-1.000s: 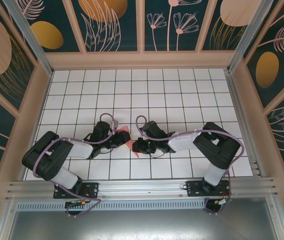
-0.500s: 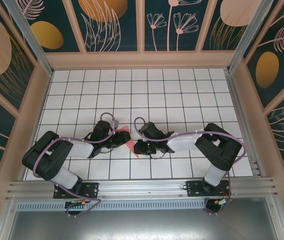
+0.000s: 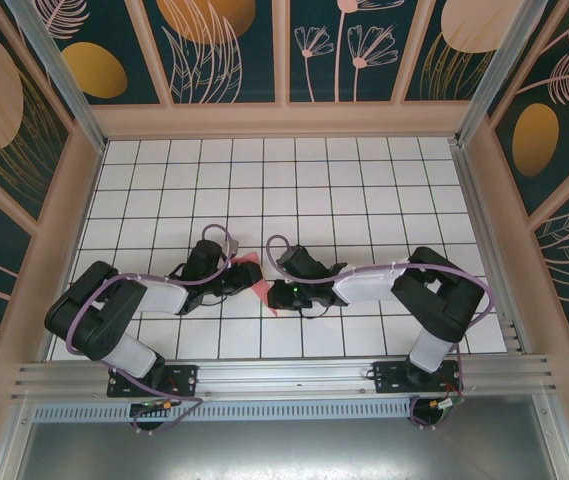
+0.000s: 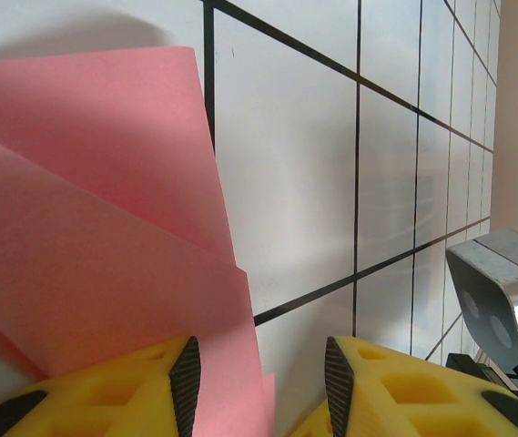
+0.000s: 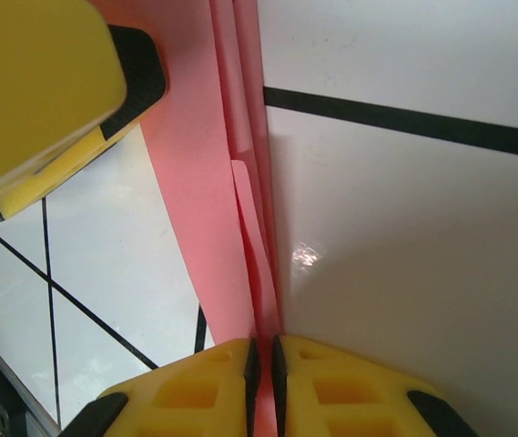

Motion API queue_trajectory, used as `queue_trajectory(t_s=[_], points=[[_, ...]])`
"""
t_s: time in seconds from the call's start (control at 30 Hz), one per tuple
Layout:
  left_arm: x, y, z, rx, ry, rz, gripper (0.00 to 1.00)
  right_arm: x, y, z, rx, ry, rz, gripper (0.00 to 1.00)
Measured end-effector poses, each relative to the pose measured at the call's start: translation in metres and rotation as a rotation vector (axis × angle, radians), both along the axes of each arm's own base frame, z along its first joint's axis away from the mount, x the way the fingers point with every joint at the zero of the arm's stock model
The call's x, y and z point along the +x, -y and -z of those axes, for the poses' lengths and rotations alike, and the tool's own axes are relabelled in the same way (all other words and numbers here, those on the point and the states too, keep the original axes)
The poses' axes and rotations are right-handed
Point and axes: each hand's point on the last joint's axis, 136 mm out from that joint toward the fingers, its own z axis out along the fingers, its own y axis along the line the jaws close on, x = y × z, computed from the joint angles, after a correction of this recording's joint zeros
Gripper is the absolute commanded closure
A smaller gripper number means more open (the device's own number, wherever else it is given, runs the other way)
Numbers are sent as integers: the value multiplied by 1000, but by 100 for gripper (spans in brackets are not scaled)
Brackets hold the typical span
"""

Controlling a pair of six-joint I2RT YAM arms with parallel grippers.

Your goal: Fold a paper plane with a square sheet of paper (pick it up from the middle)

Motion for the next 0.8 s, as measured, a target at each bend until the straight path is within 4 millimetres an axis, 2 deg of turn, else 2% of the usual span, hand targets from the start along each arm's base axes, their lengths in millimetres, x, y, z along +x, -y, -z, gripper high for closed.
queue_trajectory(t_s=[0.23,0.43,0.73,0.8], points=[[0,0,0,0,-1,1,57,-1,2,-10,8,7,0,76],[0,1,0,2,-2,3,57,-3,2,-10,6,-1,-5,74],[0,1,0,2,-5,5,57,-7,4,0,-21,-16,-8,80],[1,1,1,3,-7,5,57,-6,5,0,-25,-16,-6,84]])
